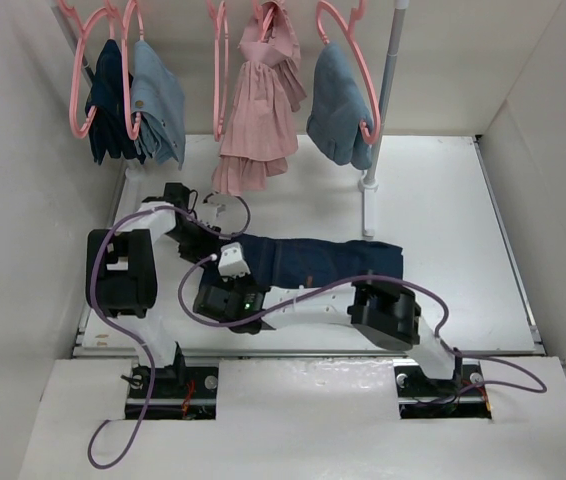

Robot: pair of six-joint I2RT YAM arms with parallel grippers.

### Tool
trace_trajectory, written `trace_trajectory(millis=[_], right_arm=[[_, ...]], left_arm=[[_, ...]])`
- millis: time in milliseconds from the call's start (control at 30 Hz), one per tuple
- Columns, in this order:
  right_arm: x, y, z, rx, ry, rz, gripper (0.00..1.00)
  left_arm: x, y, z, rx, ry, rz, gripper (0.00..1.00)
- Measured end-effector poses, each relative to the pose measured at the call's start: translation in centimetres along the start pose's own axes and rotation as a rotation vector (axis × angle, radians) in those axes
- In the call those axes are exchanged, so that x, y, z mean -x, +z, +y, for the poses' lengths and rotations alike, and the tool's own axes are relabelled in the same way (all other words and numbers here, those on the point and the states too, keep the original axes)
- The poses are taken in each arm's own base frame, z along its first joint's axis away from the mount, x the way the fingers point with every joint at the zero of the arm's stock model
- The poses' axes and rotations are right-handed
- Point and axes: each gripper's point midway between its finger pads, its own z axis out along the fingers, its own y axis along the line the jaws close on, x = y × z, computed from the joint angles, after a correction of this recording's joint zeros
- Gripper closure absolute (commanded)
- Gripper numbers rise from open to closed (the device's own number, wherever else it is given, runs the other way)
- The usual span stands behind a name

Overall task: Place the trousers on the hanger
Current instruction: Fold the trousers at the center of the board.

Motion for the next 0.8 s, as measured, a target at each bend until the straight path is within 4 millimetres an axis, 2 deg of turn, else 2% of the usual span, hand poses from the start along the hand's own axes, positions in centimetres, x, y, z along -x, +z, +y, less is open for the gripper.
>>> trace_trajectory(millis=[33, 67, 100, 200, 300, 433, 500, 567, 633, 667, 700, 767, 800], right_arm=[[-0.9, 0.3, 0.6, 0.028, -0.030, 0.027, 0.81], [-1.7, 0.4, 1.3, 0.064, -0.053, 0.055, 0.66], [-2.3, 0.4, 2.1, 0.103, -0.070, 0.078, 0.27], [-3.0, -0.1, 4.2, 0.226, -0.102, 0.128, 0.00], [-2.8, -1.1, 6.2, 0.349, -0.137, 0.157, 0.00], [-1.4, -3.1, 7.7, 0.512, -0.163, 0.192, 0.00], [0.6, -5.0, 7.9, 0.614, -0.140, 0.205, 0.00], [3.6, -7.2, 7.2, 0.709, -0.083, 0.189, 0.00], [6.7, -9.7, 4.6, 0.792, -0.001, 0.170, 0.00], [7.8, -10.4, 2.9, 0.811, 0.040, 0.160, 0.00], [8.7, -10.9, 1.0, 0.822, 0.085, 0.152, 0.00], [9.2, -11.2, -2.7, 0.798, 0.161, 0.157, 0.00], [9.0, -10.8, -4.5, 0.765, 0.200, 0.167, 0.00]], left_arm=[[0.0, -0.2, 0.2, 0.000, -0.010, 0.002, 0.62], [0.1, -0.3, 0.7, 0.004, -0.023, 0.000, 0.59], [0.1, -0.6, 1.2, 0.013, -0.037, -0.003, 0.58], [0.1, -1.6, 3.9, 0.084, -0.079, -0.015, 0.56], [-0.2, -2.6, 6.0, 0.160, -0.104, -0.011, 0.55], [0.7, -3.5, 6.8, 0.209, -0.086, -0.026, 0.55], [1.1, -4.1, 6.8, 0.222, -0.074, -0.041, 0.52], [1.4, -4.9, 6.4, 0.224, -0.050, -0.059, 0.51], [1.9, -6.2, 5.7, 0.224, -0.019, -0.099, 0.48], [2.2, -7.0, 5.3, 0.222, 0.005, -0.121, 0.48], [2.4, -7.8, 4.8, 0.219, 0.030, -0.145, 0.44], [2.8, -9.2, 3.9, 0.213, 0.082, -0.189, 0.32], [3.0, -9.7, 3.4, 0.205, 0.105, -0.208, 0.32]])
